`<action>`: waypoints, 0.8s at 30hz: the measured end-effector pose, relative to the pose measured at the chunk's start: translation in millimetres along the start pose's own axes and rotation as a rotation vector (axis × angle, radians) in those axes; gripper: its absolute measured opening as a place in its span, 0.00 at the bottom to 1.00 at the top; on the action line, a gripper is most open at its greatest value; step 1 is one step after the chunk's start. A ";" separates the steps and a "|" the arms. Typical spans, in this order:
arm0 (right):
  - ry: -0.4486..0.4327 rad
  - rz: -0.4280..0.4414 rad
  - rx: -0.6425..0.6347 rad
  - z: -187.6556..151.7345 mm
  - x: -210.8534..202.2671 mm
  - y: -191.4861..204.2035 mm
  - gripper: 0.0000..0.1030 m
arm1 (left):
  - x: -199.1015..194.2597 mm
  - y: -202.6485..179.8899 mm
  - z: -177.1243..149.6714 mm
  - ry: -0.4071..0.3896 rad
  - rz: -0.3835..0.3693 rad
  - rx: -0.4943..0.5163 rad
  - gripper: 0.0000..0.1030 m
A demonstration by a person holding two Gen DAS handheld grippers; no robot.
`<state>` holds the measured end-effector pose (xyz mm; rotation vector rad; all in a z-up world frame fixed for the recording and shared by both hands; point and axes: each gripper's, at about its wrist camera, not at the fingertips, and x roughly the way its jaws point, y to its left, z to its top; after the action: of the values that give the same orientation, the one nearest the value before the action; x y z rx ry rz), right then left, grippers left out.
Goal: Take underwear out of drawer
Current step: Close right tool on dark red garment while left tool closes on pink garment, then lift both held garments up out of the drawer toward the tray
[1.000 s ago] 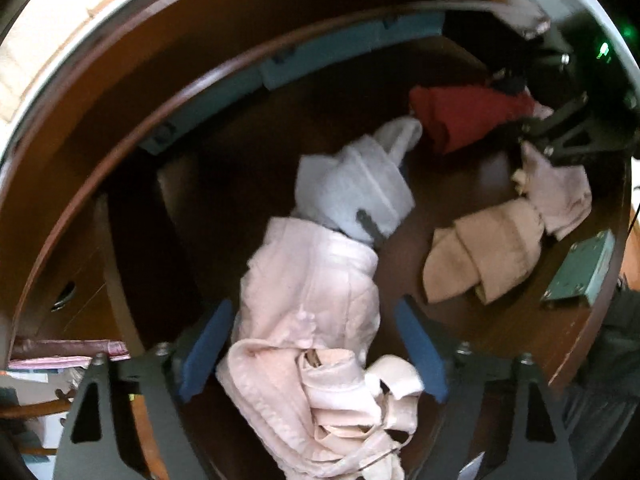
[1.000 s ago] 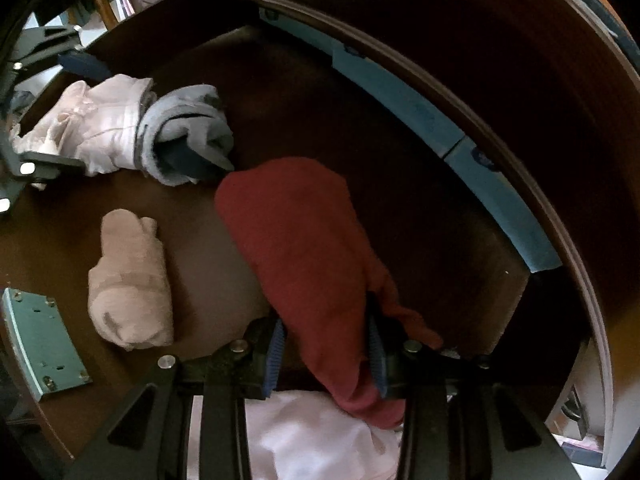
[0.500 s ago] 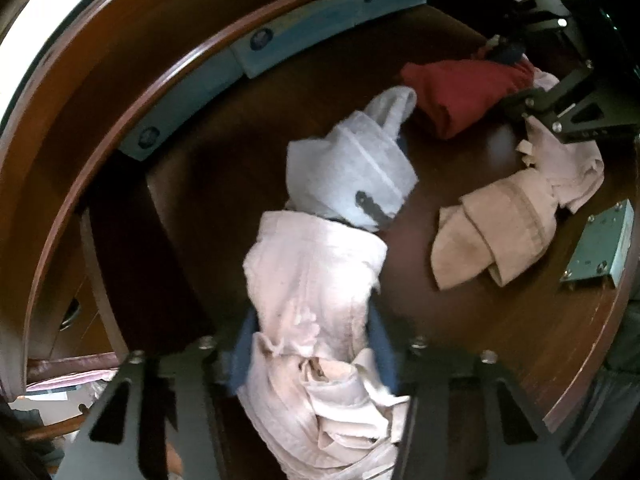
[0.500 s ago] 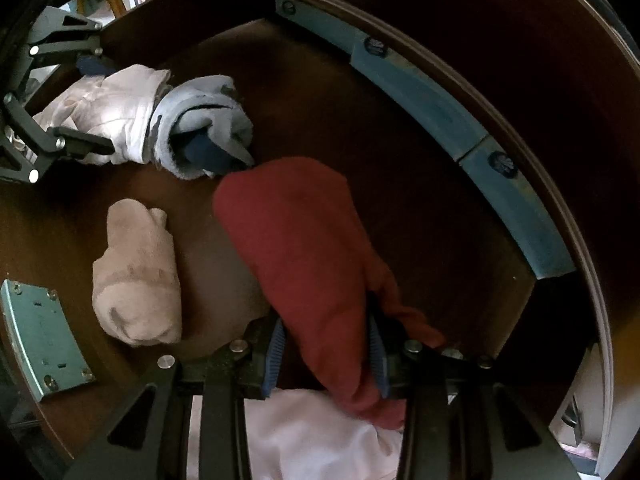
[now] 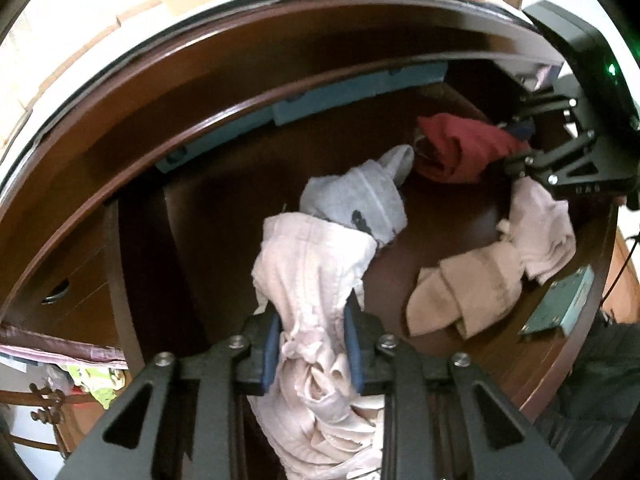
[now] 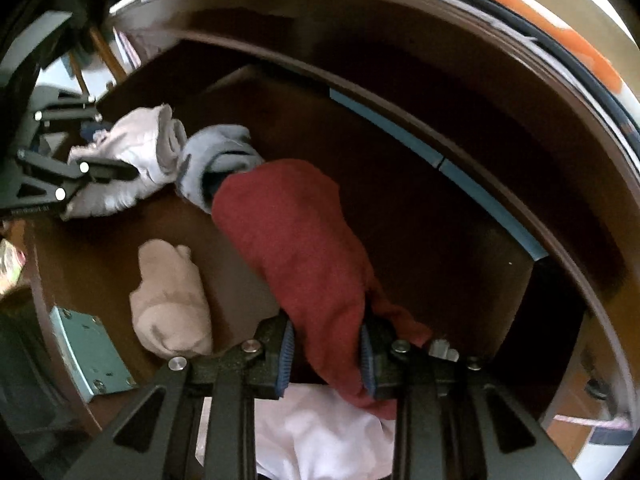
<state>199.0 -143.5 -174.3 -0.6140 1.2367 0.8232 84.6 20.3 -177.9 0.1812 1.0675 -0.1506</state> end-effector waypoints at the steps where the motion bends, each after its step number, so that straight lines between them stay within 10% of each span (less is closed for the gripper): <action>1: -0.007 0.003 0.012 -1.9 2.2 0.4 0.29 | -1.3 -1.7 -0.2 -0.005 0.000 -0.003 0.25; 24: -0.209 0.062 -0.032 -11.5 -45.6 -3.0 0.29 | -37.5 37.2 -27.6 -0.222 -0.001 -0.180 0.25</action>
<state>189.7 -163.7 -132.8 -0.5032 1.0582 0.9363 51.1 64.0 -155.1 0.0011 0.8552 -0.0726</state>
